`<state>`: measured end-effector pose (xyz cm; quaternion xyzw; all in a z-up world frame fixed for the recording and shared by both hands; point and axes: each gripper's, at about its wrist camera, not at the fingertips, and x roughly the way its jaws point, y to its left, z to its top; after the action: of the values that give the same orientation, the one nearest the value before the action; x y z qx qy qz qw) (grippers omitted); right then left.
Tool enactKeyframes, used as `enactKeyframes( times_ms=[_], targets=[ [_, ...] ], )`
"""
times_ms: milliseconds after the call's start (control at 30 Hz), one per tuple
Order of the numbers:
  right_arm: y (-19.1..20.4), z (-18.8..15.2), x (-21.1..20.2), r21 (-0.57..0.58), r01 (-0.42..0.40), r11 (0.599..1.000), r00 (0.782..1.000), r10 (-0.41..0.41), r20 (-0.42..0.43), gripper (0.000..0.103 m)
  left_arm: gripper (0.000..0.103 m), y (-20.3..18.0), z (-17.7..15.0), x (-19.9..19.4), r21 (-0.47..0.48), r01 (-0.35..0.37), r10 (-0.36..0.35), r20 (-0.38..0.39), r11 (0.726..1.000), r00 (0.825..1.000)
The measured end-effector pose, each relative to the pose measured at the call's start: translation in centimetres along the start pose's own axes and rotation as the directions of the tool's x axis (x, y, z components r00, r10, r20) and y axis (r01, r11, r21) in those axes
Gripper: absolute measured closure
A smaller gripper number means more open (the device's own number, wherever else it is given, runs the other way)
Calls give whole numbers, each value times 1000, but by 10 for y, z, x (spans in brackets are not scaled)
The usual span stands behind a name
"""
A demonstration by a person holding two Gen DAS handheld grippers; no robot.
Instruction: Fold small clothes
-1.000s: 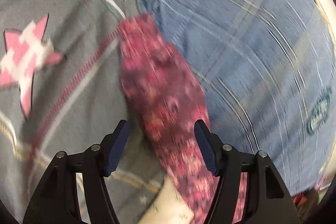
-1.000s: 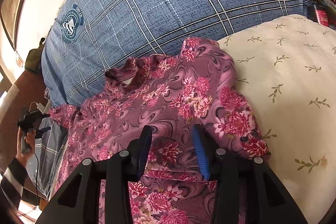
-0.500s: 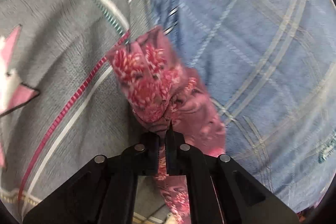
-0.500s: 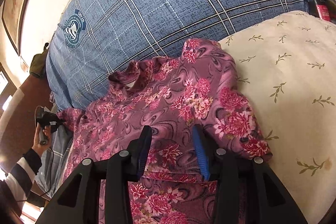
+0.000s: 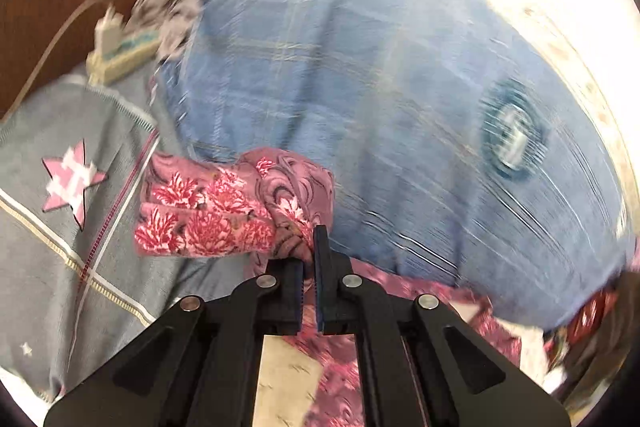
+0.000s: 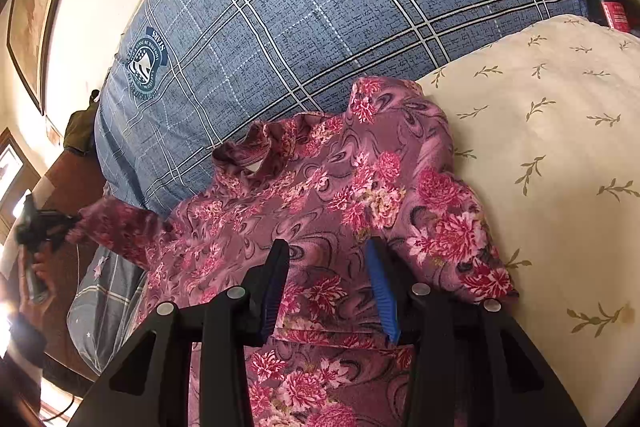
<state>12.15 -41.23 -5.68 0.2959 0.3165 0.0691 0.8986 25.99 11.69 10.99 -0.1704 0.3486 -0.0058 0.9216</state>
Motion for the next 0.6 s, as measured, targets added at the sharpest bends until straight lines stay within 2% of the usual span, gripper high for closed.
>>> enactKeyframes(
  times_ms=[167,267,367,433,500,567,600],
  targets=[
    [1,0,0,0,2,1000,1000,-2,-1,61,101,-73,-18,-28,115,80,-81,3,990,997],
    [1,1,0,2,0,1000,1000,0,-2,61,101,-123,-37,-35,202,127,-129,-4,971,992],
    [1,1,0,3,-1,1000,1000,1,-2,61,101,-174,-63,-27,266,192,-185,-54,944,981],
    [0,1,0,5,-5,1000,1000,5,-1,61,101,-203,-87,-10,275,252,-226,-121,928,966],
    [-1,0,0,6,-7,1000,1000,7,1,61,101,-227,-117,12,257,303,-253,-210,918,944],
    [-1,0,0,6,-7,1000,1000,7,1,61,101,-242,-147,40,221,329,-253,-311,918,916],
    [-1,0,0,7,-9,1000,1000,9,2,61,100,-250,-165,58,200,332,-243,-370,922,897]
  ],
)
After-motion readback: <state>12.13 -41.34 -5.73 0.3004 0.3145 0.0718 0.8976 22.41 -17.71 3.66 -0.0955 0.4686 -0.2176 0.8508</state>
